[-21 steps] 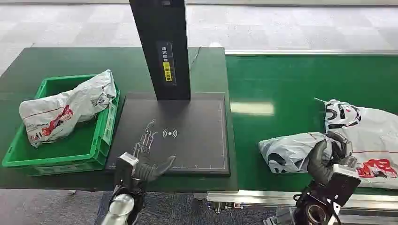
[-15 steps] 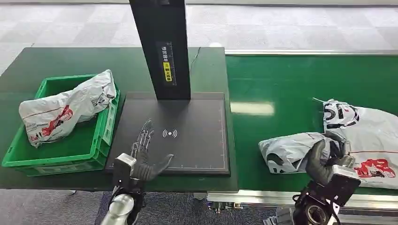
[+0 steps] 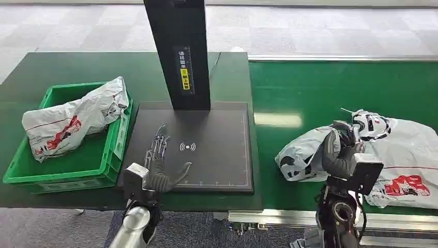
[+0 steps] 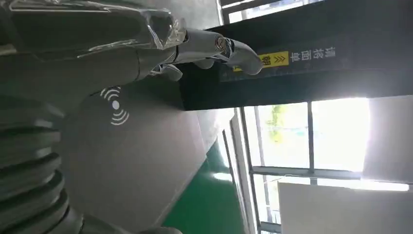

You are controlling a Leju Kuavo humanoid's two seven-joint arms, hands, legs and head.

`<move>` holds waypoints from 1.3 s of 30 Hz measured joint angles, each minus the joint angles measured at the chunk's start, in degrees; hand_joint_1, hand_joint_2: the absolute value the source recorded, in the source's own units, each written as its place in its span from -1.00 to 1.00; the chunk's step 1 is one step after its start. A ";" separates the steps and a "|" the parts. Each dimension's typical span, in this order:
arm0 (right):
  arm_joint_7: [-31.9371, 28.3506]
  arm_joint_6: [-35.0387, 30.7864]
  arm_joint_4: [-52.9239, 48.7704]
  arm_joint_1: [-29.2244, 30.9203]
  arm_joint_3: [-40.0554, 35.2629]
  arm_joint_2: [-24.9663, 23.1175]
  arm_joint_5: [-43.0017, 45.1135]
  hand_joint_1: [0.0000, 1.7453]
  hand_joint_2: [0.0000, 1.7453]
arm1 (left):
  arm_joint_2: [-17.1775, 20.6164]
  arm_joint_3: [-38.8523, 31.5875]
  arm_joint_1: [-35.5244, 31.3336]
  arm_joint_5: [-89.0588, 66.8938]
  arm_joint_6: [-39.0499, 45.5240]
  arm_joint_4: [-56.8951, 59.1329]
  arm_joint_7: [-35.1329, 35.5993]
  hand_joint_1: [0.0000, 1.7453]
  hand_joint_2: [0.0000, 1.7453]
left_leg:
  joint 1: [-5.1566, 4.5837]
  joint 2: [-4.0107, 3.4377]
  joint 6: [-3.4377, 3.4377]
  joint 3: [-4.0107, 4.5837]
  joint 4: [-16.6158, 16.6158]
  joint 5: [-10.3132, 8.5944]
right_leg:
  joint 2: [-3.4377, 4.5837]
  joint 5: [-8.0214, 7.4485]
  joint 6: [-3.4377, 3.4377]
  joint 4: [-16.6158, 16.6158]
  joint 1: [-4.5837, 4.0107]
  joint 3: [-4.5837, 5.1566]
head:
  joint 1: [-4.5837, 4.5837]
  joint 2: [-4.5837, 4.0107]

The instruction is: Moved the parcel from conveyor to table for the left to box.

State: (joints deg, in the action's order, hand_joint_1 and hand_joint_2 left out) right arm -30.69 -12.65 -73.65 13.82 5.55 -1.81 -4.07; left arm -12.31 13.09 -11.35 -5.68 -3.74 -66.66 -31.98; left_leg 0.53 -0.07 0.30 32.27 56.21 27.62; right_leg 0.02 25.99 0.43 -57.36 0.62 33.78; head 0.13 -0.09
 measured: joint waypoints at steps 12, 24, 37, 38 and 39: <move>0.90 -1.84 10.61 17.82 -0.77 2.12 -2.06 1.00 1.00 | -0.68 1.14 -0.54 0.61 0.35 0.41 -0.02 -1.00 1.00 | 0.02 -0.01 0.01 0.11 0.00 -0.04 | 0.01 -0.02 -0.03 -0.04 -0.03 0.11 | -0.02 0.00; 1.88 -2.48 19.70 30.85 -6.35 0.59 -1.33 1.00 1.00 | -1.29 2.45 -1.50 1.09 0.74 0.92 0.53 -1.00 1.00 | 0.04 -0.04 0.01 0.19 -0.01 -0.04 | 0.05 -0.04 -0.04 -0.06 -0.05 0.19 | -0.02 0.00; 2.58 4.93 29.28 36.95 -19.19 -8.99 2.19 1.00 1.00 | -1.75 3.74 -3.02 1.16 2.45 2.73 1.03 -1.00 1.00 | 0.09 -0.01 0.08 0.26 -0.02 -0.08 | 0.03 -0.02 -0.07 -0.14 -0.09 0.24 | 0.00 0.00; 2.71 6.26 29.66 37.00 -19.83 -9.29 2.10 1.00 1.00 | -1.75 3.80 -3.06 1.31 2.58 2.78 1.05 -1.00 1.00 | 0.08 -0.02 0.08 0.26 -0.02 -0.08 | 0.04 -0.02 -0.07 -0.14 -0.08 0.24 | 0.00 0.00; 2.97 7.81 30.11 37.06 -20.80 -9.79 1.90 1.00 1.00 | -1.75 3.85 -3.17 1.55 2.60 2.91 1.09 -1.00 1.00 | 0.06 -0.04 0.08 0.26 -0.01 -0.08 | 0.05 -0.02 -0.06 -0.14 -0.08 0.25 | 0.02 0.00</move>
State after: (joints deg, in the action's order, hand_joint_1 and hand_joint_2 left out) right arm -27.71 -4.84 -43.54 50.88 -15.25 -11.60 -2.16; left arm -14.05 16.94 -14.52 -4.13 -1.14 -63.76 -30.88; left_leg 0.59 -0.11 0.38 32.52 56.20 27.55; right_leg 0.07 25.96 0.37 -57.50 0.54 34.03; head 0.15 -0.09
